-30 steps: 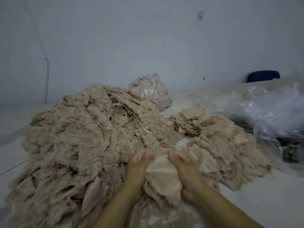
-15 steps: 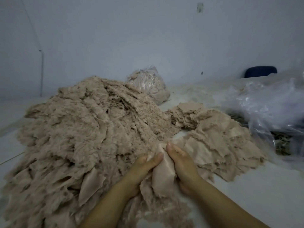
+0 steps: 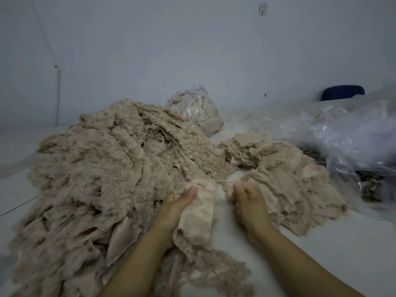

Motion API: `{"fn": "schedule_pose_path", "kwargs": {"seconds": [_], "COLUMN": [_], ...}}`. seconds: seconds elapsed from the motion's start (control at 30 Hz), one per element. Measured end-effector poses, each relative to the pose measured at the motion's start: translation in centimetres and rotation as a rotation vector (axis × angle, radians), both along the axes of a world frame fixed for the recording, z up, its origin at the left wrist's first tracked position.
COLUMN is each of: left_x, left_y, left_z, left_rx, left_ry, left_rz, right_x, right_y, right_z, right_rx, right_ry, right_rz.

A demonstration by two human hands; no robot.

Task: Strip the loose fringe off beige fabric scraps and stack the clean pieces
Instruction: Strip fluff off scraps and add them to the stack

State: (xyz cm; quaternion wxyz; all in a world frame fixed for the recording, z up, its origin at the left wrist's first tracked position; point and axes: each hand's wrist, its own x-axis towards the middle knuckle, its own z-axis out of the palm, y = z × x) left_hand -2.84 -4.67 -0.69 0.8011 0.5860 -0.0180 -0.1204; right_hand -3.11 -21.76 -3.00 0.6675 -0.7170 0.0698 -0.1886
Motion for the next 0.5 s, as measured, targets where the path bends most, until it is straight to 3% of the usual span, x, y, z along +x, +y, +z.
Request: {"fn": "schedule_pose_path", "kwargs": {"seconds": [0.17,0.3,0.5], "left_x": [0.3,0.8,1.1], "left_y": [-0.7,0.0,0.0], "left_z": [-0.1,0.1,-0.5], "left_rx": [0.026,0.059,0.152], "left_ry": [-0.018,-0.114,-0.254], "left_rz": [0.197,0.378,0.376], "right_x": [-1.9,-1.6,-2.1], "right_y": [2.3,0.9,0.5], "right_z": [-0.3,0.4,0.8], "right_rx": [0.15,0.155,0.171], "right_ry": [0.2,0.265,0.377], "right_rz": [0.631,0.599,0.906]}}
